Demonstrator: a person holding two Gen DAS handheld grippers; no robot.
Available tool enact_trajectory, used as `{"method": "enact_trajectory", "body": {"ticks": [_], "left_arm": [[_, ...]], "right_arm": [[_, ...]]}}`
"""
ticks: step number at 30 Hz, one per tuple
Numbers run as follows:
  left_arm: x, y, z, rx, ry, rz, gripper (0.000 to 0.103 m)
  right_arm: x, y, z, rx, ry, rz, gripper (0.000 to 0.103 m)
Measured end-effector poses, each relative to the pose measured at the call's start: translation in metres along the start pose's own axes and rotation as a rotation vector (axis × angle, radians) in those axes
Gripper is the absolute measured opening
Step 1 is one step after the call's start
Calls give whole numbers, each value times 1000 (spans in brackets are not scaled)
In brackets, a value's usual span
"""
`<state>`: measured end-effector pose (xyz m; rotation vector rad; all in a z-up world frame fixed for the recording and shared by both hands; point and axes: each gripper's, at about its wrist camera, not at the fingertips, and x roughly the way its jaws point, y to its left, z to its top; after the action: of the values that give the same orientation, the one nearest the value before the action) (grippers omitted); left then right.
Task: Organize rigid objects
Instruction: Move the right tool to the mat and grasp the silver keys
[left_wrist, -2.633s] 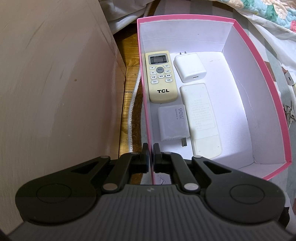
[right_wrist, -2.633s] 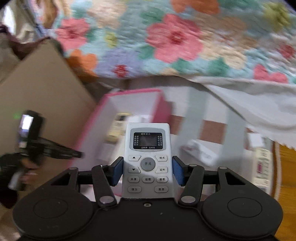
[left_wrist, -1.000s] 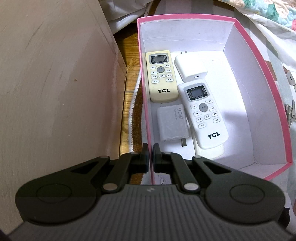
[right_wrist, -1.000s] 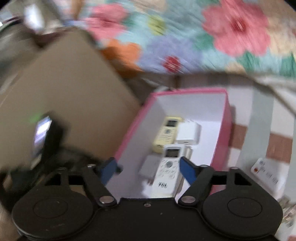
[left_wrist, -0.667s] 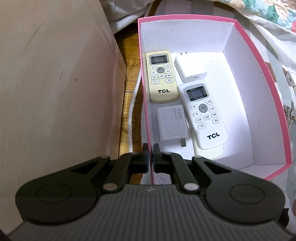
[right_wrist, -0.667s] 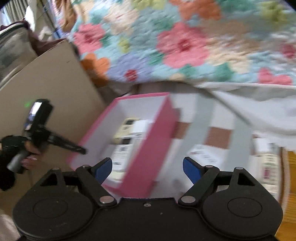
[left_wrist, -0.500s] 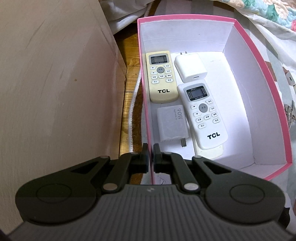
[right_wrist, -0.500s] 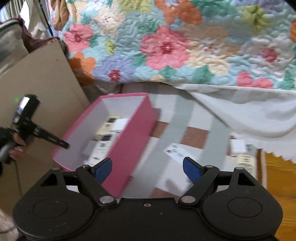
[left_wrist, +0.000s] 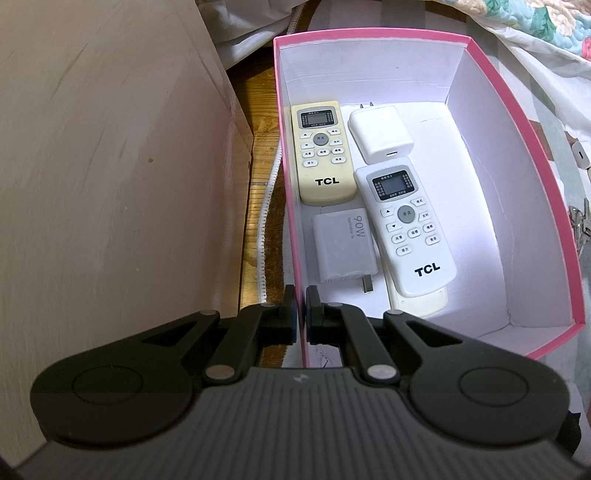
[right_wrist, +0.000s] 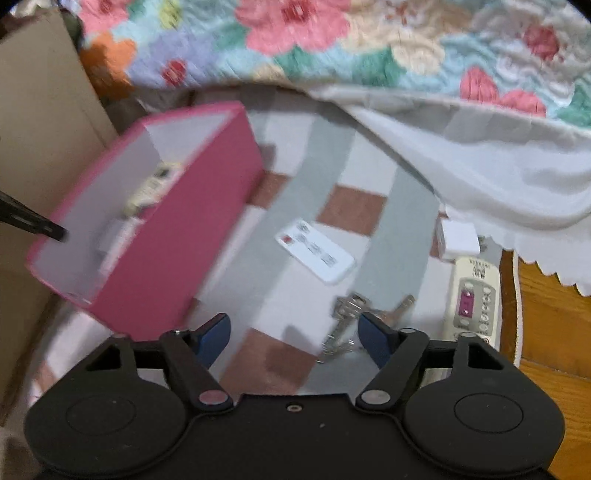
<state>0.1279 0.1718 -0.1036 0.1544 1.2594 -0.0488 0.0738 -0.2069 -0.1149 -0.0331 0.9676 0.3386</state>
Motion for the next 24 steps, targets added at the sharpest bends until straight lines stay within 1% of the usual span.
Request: {"method": "enact_trajectory", "body": {"ticks": [2, 4, 5, 9, 10, 11, 13, 14, 15, 17, 20, 22, 24], "left_arm": [[0, 0, 0, -1, 0, -1, 3], [0, 0, 0, -2, 1, -1, 3], [0, 0, 0, 0, 0, -1, 3], [0, -1, 0, 1, 0, 0, 3], [0, -1, 0, 4, 0, 1, 3], [0, -1, -1, 6, 0, 2, 4], [0, -1, -1, 6, 1, 2, 4], [0, -1, -1, 6, 2, 2, 4], [0, -1, -1, 4, 4, 2, 4], [1, -2, -1, 6, 5, 4, 4], [1, -3, -1, 7, 5, 6, 4], [1, -3, -1, 8, 6, 5, 4], [1, -4, -1, 7, 8, 3, 4]], "right_arm": [[16, -5, -4, -3, 30, -60, 66], [29, -10, -11, -2, 52, -120, 58], [32, -12, -14, 5, 61, -138, 58], [41, -20, -19, 54, 56, -147, 58], [45, -22, -20, 51, 56, -155, 52], [49, -24, -21, 49, 57, -166, 50], [48, -28, -21, 72, 32, -149, 26], [46, -29, -21, 83, 29, -149, 20], [42, -29, -21, 86, 21, -146, 4], [33, -26, -22, 81, -15, -128, 4], [24, -24, -26, 82, -25, -113, 4], [18, -25, -28, 113, -35, -72, 4], [9, -29, -29, 168, -55, -2, 4]]}}
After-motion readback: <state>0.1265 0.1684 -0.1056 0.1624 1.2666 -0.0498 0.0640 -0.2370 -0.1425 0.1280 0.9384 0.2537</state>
